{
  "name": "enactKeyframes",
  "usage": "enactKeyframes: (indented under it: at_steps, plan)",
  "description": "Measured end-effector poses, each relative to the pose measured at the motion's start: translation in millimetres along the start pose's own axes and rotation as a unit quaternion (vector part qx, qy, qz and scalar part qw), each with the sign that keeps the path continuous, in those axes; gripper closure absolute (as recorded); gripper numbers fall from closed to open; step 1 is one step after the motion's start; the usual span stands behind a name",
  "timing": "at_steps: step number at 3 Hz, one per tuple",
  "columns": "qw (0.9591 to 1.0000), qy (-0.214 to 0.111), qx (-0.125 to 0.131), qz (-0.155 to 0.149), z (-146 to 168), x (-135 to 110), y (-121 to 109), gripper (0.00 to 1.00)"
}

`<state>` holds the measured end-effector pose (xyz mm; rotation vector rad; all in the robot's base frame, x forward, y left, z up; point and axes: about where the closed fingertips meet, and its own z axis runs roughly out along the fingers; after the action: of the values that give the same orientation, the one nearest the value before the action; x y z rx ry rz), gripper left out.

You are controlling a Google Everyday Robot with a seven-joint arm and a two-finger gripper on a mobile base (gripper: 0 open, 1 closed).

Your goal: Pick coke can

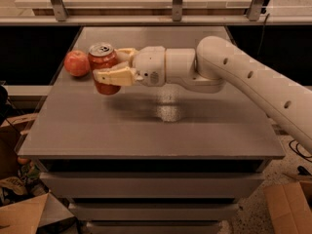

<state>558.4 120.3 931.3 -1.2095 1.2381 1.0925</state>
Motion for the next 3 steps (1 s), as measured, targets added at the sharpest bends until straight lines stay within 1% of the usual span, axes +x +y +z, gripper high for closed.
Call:
enactKeyframes:
  at_steps: [1, 2, 3]
  plan:
    - [0.9999, 0.002, -0.004, -0.014, -4.5, -15.5, -4.6, 1.00]
    - [0.9997, 0.005, -0.012, -0.019, -5.0, -22.5, -5.9, 1.00]
    - [0.9996, 0.007, -0.024, -0.016, -3.9, -24.5, -5.2, 1.00]
